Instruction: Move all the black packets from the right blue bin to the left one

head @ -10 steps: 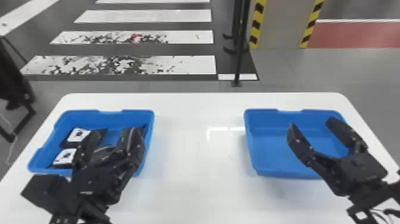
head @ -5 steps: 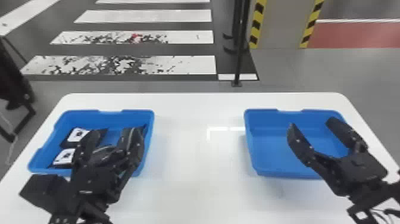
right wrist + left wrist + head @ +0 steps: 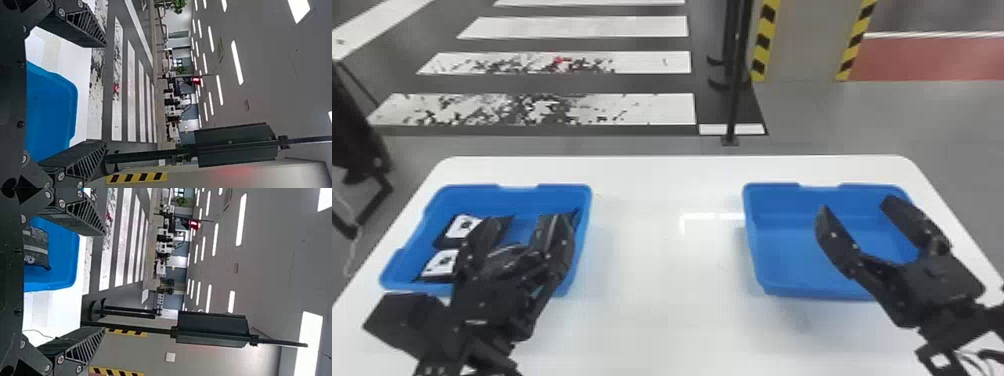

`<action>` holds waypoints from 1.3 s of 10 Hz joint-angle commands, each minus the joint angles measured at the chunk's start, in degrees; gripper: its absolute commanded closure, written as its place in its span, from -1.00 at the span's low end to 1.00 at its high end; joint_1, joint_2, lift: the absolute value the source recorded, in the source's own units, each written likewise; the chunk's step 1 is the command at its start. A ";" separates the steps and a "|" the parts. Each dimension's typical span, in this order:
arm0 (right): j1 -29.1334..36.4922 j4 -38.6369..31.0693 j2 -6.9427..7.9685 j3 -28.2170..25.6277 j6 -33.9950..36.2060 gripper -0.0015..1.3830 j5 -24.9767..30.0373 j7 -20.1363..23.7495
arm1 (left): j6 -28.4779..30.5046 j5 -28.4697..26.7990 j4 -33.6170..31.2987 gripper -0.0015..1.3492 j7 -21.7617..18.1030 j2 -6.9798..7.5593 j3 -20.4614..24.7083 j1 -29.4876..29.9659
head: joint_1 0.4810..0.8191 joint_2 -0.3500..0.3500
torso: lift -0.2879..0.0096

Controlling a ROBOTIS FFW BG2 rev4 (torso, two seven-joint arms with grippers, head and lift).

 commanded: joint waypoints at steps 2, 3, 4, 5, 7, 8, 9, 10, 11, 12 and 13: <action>0.00 0.01 0.00 0.00 0.00 -0.77 -0.10 0.00 | -0.13 0.26 0.00 -0.69 0.00 0.00 0.00 0.11 | 0.27 0.09 | -0.20; 0.00 0.01 0.00 0.00 0.00 -0.77 0.02 0.00 | -0.13 0.38 0.00 -0.69 0.00 0.00 0.00 0.11 | 0.27 0.09 | -0.20; 0.00 -0.27 0.00 0.00 0.00 -0.77 0.13 0.00 | -0.13 0.49 0.00 -0.69 0.00 0.00 -0.12 0.11 | 0.27 0.09 | -0.20; 0.00 -0.27 0.00 0.00 0.00 -0.77 0.13 0.00 | -0.27 0.84 0.00 -0.69 0.00 0.00 -0.12 0.11 | 0.27 0.09 | -0.20; 0.14 -0.27 0.00 0.00 0.00 -0.77 0.13 0.00 | -0.27 0.95 0.00 -0.69 0.00 0.00 -0.12 0.11 | 0.27 0.09 | -0.20; 0.14 -0.27 0.00 0.00 0.00 -0.77 0.02 0.00 | -0.27 0.95 0.00 -0.69 0.00 0.00 -0.12 0.11 | 0.27 0.09 | -0.20; 0.14 -0.27 0.00 0.00 -0.42 -0.77 0.02 0.00 | -0.27 0.95 0.00 -0.69 0.00 0.09 -0.12 0.25 | 0.27 0.09 | -0.20; 0.14 -0.27 0.00 0.00 -0.70 -0.77 -0.21 -0.08 | -0.27 1.06 0.00 -0.69 0.00 0.00 -0.12 0.25 | 0.27 0.09 | -0.20; 0.14 -0.27 0.00 0.00 -0.56 -0.77 -0.33 -0.88 | -0.27 1.06 0.00 -0.70 0.00 0.00 -0.23 0.25 | 0.27 0.09 | -0.20; 0.00 -0.13 0.00 0.11 -0.14 -0.77 0.36 -1.40 | -1.54 1.06 0.00 -0.77 0.00 -0.09 0.00 0.11 | 0.27 0.08 | -0.20; -0.14 -0.56 0.00 0.00 -0.14 -0.77 0.47 -1.84 | -1.82 1.75 0.00 -1.00 0.09 -0.26 0.45 0.25 | 0.27 0.07 | -0.20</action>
